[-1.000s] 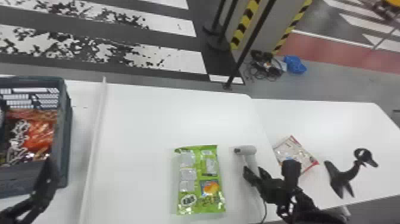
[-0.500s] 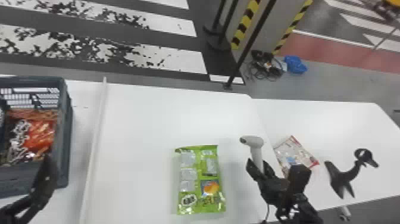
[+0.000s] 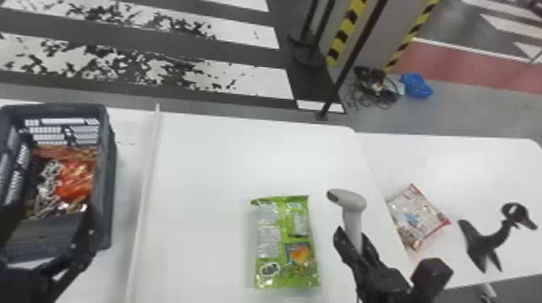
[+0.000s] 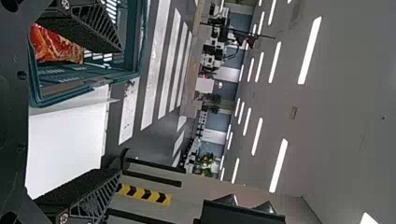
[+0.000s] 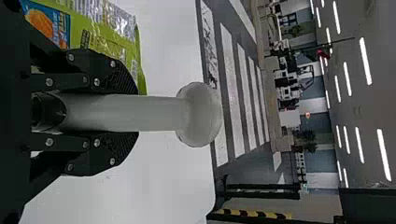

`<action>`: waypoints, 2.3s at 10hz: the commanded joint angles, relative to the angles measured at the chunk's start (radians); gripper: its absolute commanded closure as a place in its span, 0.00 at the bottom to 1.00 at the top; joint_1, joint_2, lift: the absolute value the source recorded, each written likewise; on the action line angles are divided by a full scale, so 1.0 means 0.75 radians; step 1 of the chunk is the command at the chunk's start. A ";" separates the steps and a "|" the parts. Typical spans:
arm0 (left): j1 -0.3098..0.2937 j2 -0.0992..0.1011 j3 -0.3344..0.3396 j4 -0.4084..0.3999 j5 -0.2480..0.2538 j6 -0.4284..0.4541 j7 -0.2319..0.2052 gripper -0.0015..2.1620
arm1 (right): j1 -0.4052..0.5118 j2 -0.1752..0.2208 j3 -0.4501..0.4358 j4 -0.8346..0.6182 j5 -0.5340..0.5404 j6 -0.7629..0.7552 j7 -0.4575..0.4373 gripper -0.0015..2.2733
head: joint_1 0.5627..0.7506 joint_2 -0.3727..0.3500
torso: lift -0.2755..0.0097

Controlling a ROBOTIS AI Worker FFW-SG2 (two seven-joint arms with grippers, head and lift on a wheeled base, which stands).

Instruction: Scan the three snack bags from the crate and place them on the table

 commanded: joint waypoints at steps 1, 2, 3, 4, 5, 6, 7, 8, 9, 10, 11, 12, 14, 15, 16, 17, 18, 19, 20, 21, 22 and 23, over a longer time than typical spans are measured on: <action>-0.011 0.003 0.007 0.018 0.021 -0.004 -0.004 0.04 | 0.095 0.015 0.054 -0.022 -0.014 -0.107 0.003 0.98 | 0.70 0.16 | 0.84; -0.013 0.003 0.010 0.020 0.029 -0.008 -0.008 0.04 | 0.138 0.015 0.079 -0.039 -0.014 -0.156 0.003 0.98 | 0.70 0.19 | 0.84; -0.015 0.003 0.010 0.024 0.029 -0.008 -0.010 0.04 | 0.163 0.015 0.101 -0.055 -0.014 -0.177 0.003 0.98 | 0.70 0.23 | 0.84; -0.017 0.003 0.005 0.028 0.027 -0.008 -0.010 0.04 | 0.169 0.015 0.122 -0.074 -0.014 -0.173 0.005 0.98 | 0.70 0.24 | 0.84; -0.017 0.003 -0.001 0.034 0.027 -0.008 -0.012 0.04 | 0.157 0.015 0.134 -0.078 -0.006 -0.136 0.005 0.98 | 0.70 0.27 | 0.84; -0.025 0.003 -0.003 0.053 0.027 -0.008 -0.012 0.04 | 0.112 0.013 0.144 -0.076 0.026 -0.021 0.003 0.98 | 0.70 0.29 | 0.84; -0.029 0.003 -0.005 0.061 0.027 -0.008 -0.014 0.04 | 0.054 0.013 0.157 -0.069 0.065 0.097 0.000 0.98 | 0.70 0.31 | 0.84; -0.031 0.003 -0.005 0.067 0.027 -0.008 -0.014 0.04 | -0.005 0.013 0.159 -0.051 0.086 0.191 -0.004 0.98 | 0.70 0.32 | 0.84; -0.035 0.003 -0.001 0.073 0.027 -0.008 -0.016 0.04 | -0.040 0.013 0.163 -0.037 0.100 0.220 -0.008 0.98 | 0.70 0.34 | 0.84; -0.039 0.005 0.010 0.081 0.029 -0.008 -0.016 0.04 | -0.066 0.013 0.167 -0.035 0.118 0.249 -0.014 0.98 | 0.70 0.35 | 0.84; -0.050 0.005 0.014 0.091 0.029 -0.004 -0.016 0.04 | -0.099 0.011 0.167 -0.014 0.137 0.286 -0.014 0.98 | 0.70 0.36 | 0.84; -0.060 0.005 0.014 0.100 0.029 0.001 -0.016 0.04 | -0.126 0.011 0.167 0.008 0.149 0.314 -0.014 0.98 | 0.70 0.37 | 0.84; -0.082 0.007 0.016 0.114 0.033 0.017 -0.016 0.04 | -0.152 0.009 0.169 0.029 0.155 0.318 -0.018 0.98 | 0.70 0.38 | 0.84; -0.099 0.007 0.016 0.130 0.033 0.025 -0.016 0.04 | -0.169 0.007 0.173 0.047 0.163 0.322 -0.030 0.98 | 0.70 0.38 | 0.84; -0.109 0.007 0.016 0.136 0.035 0.037 -0.016 0.04 | -0.193 0.005 0.175 0.068 0.180 0.355 -0.030 0.98 | 0.70 0.38 | 0.84; -0.113 0.009 0.016 0.140 0.041 0.041 -0.016 0.04 | -0.216 0.007 0.175 0.086 0.196 0.388 -0.030 0.98 | 0.70 0.38 | 0.84; -0.115 0.011 0.022 0.140 0.045 0.041 -0.016 0.04 | -0.220 0.007 0.179 0.084 0.202 0.408 -0.030 0.98 | 0.70 0.38 | 0.84; -0.115 0.011 0.024 0.140 0.049 0.041 -0.016 0.04 | -0.214 0.009 0.179 0.072 0.200 0.392 -0.030 0.98 | 0.70 0.39 | 0.84; -0.115 0.011 0.024 0.140 0.049 0.041 -0.016 0.04 | -0.191 0.009 0.175 0.039 0.192 0.351 -0.030 0.98 | 0.70 0.40 | 0.84; -0.115 0.013 0.024 0.140 0.049 0.041 -0.016 0.04 | -0.169 0.009 0.157 -0.012 0.174 0.355 -0.030 0.98 | 0.70 0.40 | 0.84; -0.113 0.013 0.024 0.136 0.049 0.041 -0.018 0.04 | -0.154 0.007 0.124 -0.055 0.159 0.371 -0.030 0.98 | 0.70 0.40 | 0.84; -0.105 0.013 0.022 0.130 0.049 0.037 -0.018 0.04 | -0.152 0.003 0.085 -0.076 0.135 0.392 -0.026 0.98 | 0.70 0.38 | 0.84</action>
